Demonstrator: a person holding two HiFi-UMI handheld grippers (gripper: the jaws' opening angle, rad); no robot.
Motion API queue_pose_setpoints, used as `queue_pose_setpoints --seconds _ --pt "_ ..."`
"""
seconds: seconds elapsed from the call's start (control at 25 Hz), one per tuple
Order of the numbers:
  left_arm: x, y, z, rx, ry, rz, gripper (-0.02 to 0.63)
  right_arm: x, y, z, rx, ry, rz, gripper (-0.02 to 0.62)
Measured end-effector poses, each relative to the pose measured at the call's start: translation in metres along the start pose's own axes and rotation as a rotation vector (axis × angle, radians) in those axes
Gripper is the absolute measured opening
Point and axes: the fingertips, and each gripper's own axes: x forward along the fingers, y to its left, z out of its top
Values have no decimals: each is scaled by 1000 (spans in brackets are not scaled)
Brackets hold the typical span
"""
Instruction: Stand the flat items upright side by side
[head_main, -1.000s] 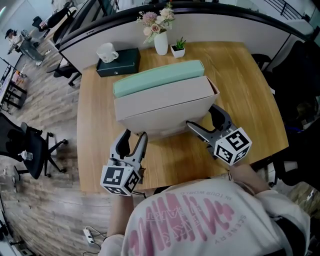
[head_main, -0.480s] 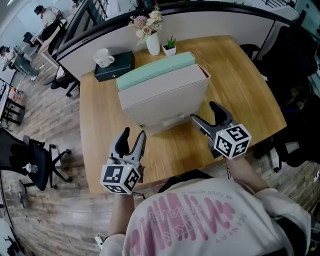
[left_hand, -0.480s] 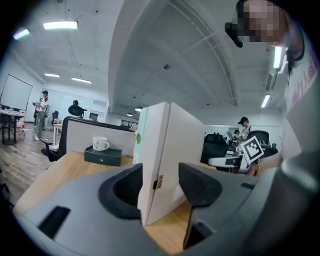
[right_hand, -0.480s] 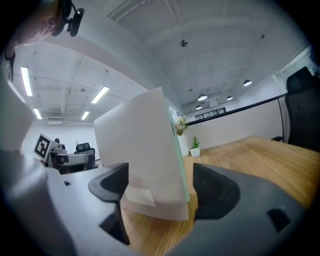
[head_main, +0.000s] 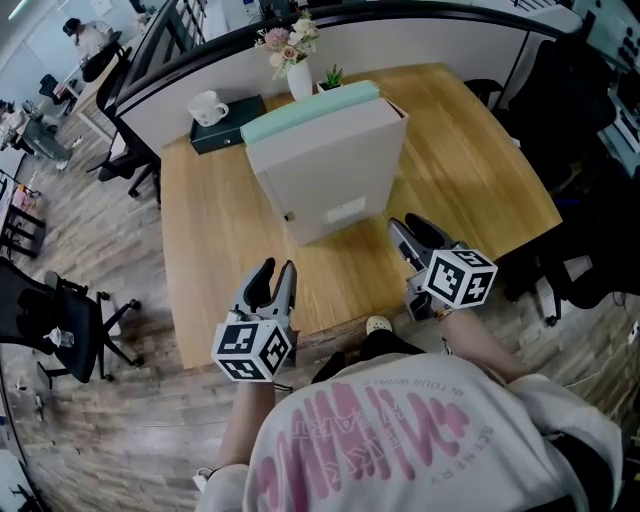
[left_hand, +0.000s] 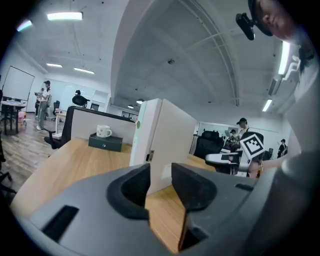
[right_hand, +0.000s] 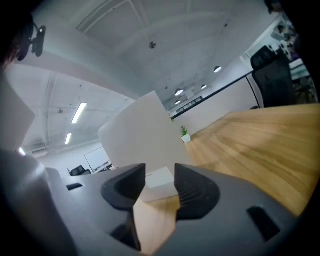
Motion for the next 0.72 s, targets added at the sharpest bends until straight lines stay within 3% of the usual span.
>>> queue_pose_setpoints --seconds 0.16,0.24,0.44,0.6,0.72 --pt "-19 2 -17 -27 43 77 54 -15 21 -12 24 -4 0 119" --pt "-27 -2 -21 -33 55 79 12 -23 35 -16 25 -11 15 72" --pt "-45 -21 -17 -18 27 37 2 -42 70 -23 30 -41 66 -2" --pt "-61 -45 -5 -44 -58 -56 2 -59 95 -29 13 -50 109 -2" --pt "-72 -58 1 -24 -84 -85 2 -71 107 -31 -34 -44 95 -2"
